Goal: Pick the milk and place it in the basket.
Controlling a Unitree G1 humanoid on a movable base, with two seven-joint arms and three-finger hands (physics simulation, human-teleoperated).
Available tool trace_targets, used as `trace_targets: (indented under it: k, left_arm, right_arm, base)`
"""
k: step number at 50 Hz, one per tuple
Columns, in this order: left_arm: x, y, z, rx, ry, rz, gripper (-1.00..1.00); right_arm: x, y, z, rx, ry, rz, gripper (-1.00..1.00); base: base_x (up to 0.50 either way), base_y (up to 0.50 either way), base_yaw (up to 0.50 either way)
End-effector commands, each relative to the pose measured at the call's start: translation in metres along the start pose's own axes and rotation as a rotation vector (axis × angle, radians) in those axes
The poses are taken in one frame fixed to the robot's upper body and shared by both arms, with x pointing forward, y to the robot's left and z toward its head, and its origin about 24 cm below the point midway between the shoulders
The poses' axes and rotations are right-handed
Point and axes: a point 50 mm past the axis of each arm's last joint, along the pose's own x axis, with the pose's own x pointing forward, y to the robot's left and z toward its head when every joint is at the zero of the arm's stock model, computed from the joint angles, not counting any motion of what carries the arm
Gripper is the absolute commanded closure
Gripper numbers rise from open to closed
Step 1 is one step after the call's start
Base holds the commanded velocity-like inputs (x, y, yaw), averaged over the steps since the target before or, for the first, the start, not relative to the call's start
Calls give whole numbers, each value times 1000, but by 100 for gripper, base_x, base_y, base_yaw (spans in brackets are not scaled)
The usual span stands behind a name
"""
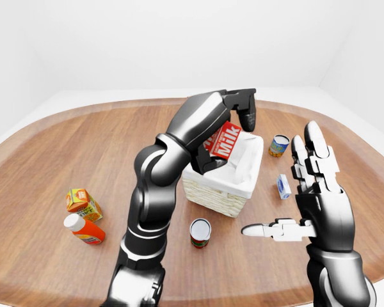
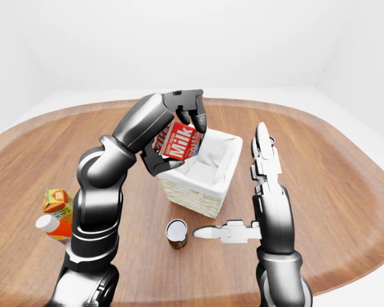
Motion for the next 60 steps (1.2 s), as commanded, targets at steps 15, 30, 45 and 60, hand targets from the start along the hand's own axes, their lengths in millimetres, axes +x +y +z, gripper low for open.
trace_targets:
  k: [15, 30, 45, 60]
  left_arm:
    - [38, 3, -15, -65, 26, 31, 100]
    - [57, -12, -43, -122, 144, 10, 100]
    - [64, -21, -40, -142, 142, -3, 100]
    - [76, -31, -35, -163, 146, -20, 100]
  right_arm:
    - [-1, 0, 0, 3, 1, 0, -100]
    - [-1, -1, -1, 6, 7, 1, -100]
    - [-2, 0, -2, 7, 15, 2, -100]
    - [-2, 1, -2, 9, 16, 5, -100]
  base:
    - [0, 0, 0]
    - [0, 0, 0]
    - [0, 0, 0]
    - [0, 0, 0]
